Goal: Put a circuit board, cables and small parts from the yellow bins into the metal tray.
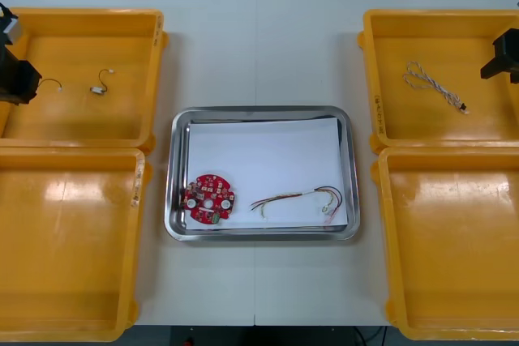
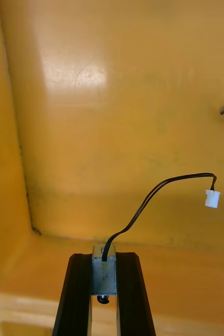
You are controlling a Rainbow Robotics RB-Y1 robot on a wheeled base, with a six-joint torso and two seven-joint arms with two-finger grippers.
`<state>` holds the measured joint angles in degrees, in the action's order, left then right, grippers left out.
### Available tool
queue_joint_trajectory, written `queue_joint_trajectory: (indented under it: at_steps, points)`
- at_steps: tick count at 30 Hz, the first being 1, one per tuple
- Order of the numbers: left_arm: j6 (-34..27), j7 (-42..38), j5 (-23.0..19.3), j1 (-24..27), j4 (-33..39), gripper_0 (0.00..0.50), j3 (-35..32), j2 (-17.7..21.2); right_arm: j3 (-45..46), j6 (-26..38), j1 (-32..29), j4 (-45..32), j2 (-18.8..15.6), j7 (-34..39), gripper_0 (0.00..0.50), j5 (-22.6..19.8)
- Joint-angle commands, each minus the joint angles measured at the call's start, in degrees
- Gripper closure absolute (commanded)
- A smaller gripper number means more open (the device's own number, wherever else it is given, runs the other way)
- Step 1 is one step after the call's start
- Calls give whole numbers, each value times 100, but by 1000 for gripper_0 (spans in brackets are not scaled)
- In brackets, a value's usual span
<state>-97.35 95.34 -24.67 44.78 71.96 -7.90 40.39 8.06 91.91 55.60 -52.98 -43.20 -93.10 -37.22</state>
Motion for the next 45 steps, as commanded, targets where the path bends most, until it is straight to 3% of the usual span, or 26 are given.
queue_joint_trajectory:
  at_steps: [1,7,14,21,35,45]
  points:
    - [-539,-173,208,-136,873,500,-238,-75,-76,-121,312,-72,-233,-262,0,-48]
    - [-1265,-551,270,-391,1840,500,-318,-119,-234,-226,312,-63,-207,-473,0,31]
    - [-1265,-1316,94,-681,3000,500,-318,-269,-586,-297,505,183,-171,-1237,0,119]
    - [-1265,-1852,-152,-655,3325,500,-36,-576,-577,-517,1067,1167,-92,-1958,0,233]
    - [-1265,-3074,-433,-136,3413,500,1335,-1314,-595,-991,1103,1273,233,-3241,0,514]
    - [-1265,-3865,-583,-75,3404,500,2170,-1499,-313,-1492,1103,1589,514,-3601,0,541]
